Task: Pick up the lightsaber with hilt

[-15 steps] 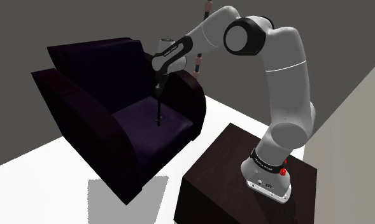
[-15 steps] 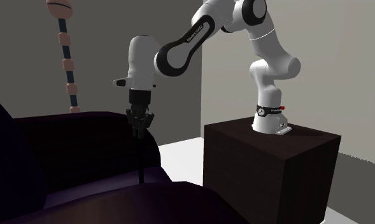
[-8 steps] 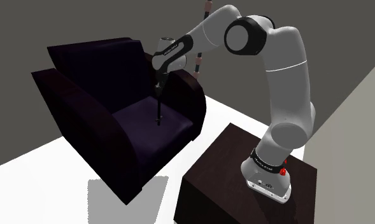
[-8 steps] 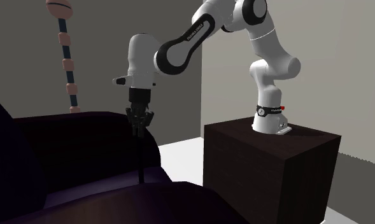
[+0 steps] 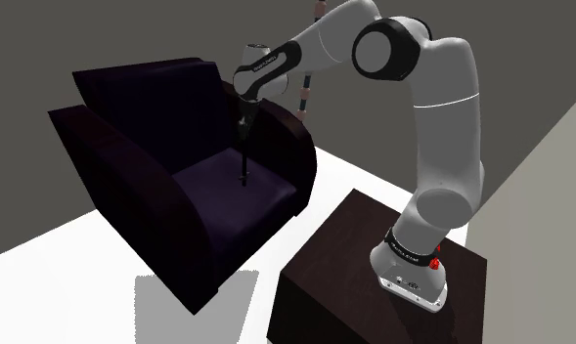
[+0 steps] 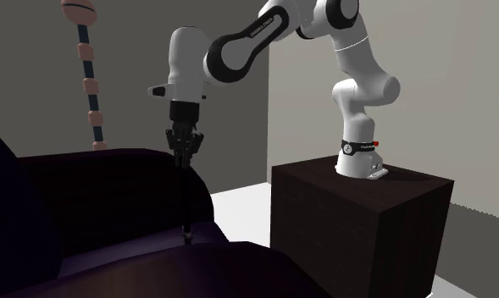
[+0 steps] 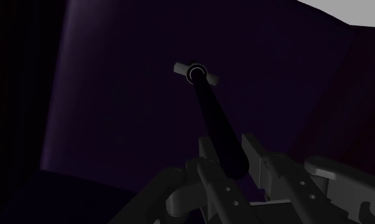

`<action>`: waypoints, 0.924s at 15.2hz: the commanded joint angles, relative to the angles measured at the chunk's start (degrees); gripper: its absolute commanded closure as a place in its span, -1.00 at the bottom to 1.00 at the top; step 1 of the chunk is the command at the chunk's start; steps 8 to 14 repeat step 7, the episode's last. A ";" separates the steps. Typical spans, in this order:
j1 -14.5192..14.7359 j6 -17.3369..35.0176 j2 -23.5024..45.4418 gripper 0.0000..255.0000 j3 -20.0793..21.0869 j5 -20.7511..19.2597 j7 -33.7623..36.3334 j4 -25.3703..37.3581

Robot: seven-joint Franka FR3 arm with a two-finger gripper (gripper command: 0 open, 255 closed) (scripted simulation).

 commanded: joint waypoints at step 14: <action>0.12 -3.55 -2.71 1.00 -0.23 -0.39 0.35 0.83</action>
